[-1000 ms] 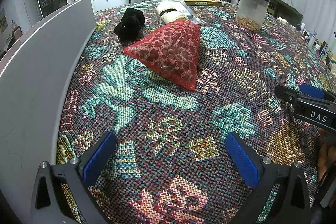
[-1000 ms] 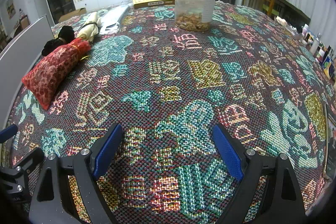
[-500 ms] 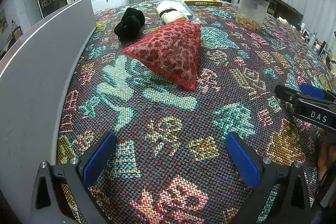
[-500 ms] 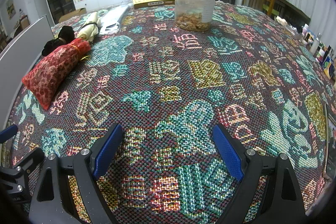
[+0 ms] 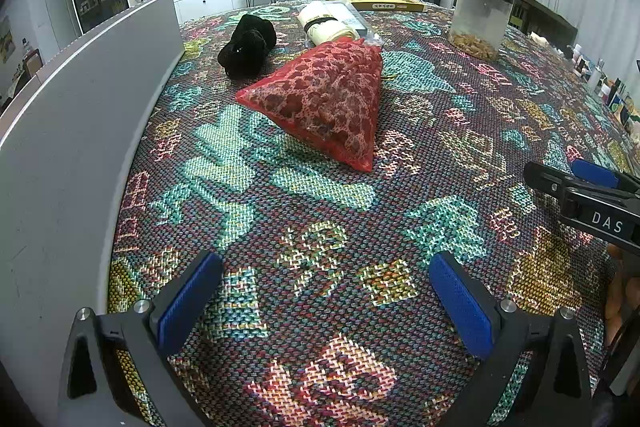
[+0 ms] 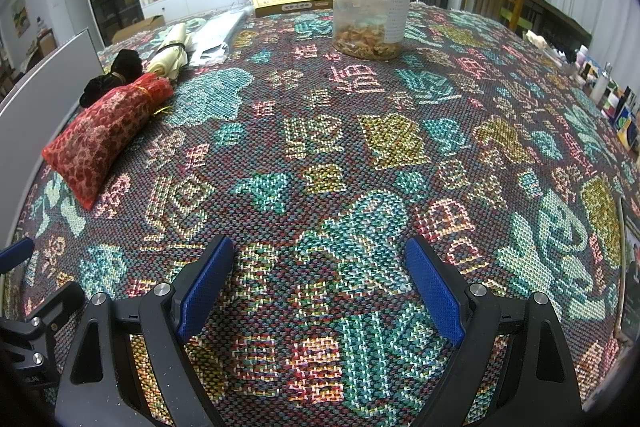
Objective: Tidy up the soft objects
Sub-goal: 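Grasp the red mesh bag with the left tool and set it beside the clear jar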
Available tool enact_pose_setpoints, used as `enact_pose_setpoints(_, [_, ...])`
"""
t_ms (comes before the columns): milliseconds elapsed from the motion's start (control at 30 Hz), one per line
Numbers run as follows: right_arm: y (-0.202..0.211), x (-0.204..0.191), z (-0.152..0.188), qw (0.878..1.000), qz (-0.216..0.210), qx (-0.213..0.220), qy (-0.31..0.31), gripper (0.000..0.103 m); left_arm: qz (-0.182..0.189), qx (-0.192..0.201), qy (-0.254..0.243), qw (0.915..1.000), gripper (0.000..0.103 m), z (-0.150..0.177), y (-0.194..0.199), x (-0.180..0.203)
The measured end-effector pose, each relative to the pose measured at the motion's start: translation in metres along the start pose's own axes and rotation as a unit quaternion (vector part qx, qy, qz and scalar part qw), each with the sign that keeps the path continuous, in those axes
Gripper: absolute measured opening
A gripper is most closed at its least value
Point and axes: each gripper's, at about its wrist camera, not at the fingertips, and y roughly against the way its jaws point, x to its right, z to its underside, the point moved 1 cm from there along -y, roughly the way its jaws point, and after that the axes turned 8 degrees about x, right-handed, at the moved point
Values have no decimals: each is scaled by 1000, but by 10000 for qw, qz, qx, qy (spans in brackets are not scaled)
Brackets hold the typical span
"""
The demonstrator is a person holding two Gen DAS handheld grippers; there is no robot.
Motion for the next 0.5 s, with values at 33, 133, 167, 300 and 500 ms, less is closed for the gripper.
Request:
enact_pose_setpoints(33, [0,0,0,10000,-1,0,0,90,-1,-1,-1,10000,103,0,0,0])
enact_pose_setpoints(133, [0,0,0,10000,-1,0,-1,90,-1,1,0,10000,103,0,0,0])
enact_pose_setpoints(167, [0,0,0,10000,-1,1,-1,90,0,0,0,10000,103,0,0,0])
enact_pose_setpoints(300, [0,0,0,10000,-1,0,-2,90,-2,-4,-1,10000,103,0,0,0])
enact_pose_setpoints(500, [-1,1,0,10000,-11,0,-5,90,23,136,121,9998,103,-24,-3,-7])
